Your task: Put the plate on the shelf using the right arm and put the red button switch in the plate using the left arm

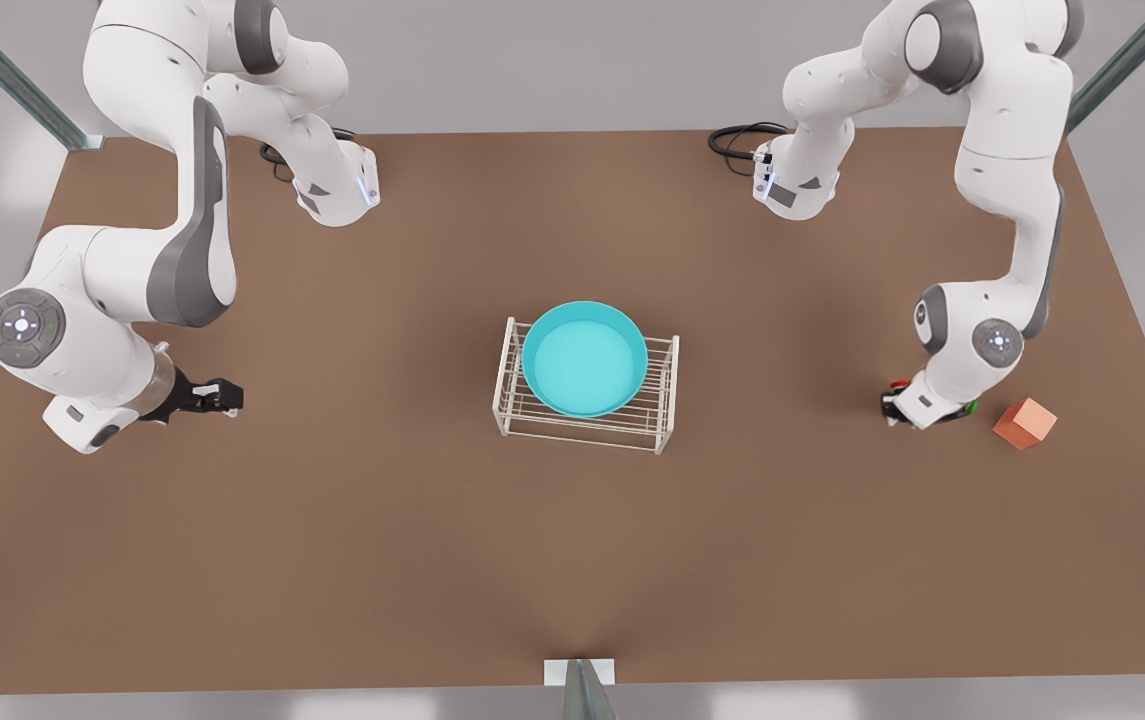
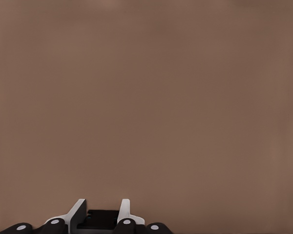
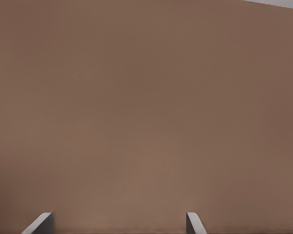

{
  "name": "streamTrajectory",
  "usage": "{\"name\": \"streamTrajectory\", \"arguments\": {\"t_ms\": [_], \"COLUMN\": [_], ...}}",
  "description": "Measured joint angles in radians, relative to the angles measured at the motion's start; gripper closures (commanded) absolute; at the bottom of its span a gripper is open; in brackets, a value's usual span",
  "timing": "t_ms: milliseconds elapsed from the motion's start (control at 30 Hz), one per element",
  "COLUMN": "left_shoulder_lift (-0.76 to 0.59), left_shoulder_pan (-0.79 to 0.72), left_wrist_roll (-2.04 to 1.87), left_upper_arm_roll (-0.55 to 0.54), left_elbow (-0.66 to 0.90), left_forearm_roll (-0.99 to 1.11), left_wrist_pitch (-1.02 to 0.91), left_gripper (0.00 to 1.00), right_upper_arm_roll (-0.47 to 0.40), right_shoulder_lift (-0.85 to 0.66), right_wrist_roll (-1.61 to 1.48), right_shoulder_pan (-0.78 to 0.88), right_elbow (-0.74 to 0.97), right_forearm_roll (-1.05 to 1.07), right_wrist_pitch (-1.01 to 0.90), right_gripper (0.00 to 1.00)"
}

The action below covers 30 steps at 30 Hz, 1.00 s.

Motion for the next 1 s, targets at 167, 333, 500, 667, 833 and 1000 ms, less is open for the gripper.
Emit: {"name": "streamTrajectory", "arguments": {"t_ms": [167, 333, 500, 667, 833, 1000], "left_shoulder_lift": [-0.032, -0.032, -0.020, -0.015, 0.091, 0.202], "left_shoulder_pan": [-0.002, -0.006, -0.132, -0.198, -0.350, -0.378], "left_wrist_roll": [-0.097, -0.249, -0.451, -0.669, -0.894, -1.081], "left_upper_arm_roll": [-0.211, -0.434, -0.533, -0.659, -0.688, -0.669], "left_elbow": [0.199, 0.295, 0.447, 0.657, 0.749, 0.754], "left_forearm_roll": [0.003, -0.001, -0.056, -0.097, -0.066, 0.018], "left_wrist_pitch": [-0.261, -0.468, -0.604, -0.767, -0.806, -0.736], "left_gripper": [0.70, 0.70, 0.70, 0.70, 0.70, 0.70], "right_upper_arm_roll": [0.000, 0.001, 0.003, 0.003, 0.003, 0.003], "right_shoulder_lift": [0.001, 0.002, 0.003, 0.003, 0.003, 0.003], "right_wrist_roll": [0.031, 0.055, 0.072, 0.086, 0.096, 0.104], "right_shoulder_pan": [0.000, 0.001, 0.003, 0.003, 0.003, 0.003], "right_elbow": [0.000, 0.000, 0.000, 0.000, 0.000, 0.000], "right_forearm_roll": [-0.003, -0.003, -0.003, -0.003, -0.003, -0.003], "right_wrist_pitch": [-0.007, -0.011, -0.012, -0.013, -0.013, -0.013], "right_gripper": [0.00, 0.00, 0.00, 0.00, 0.00, 0.00]}}
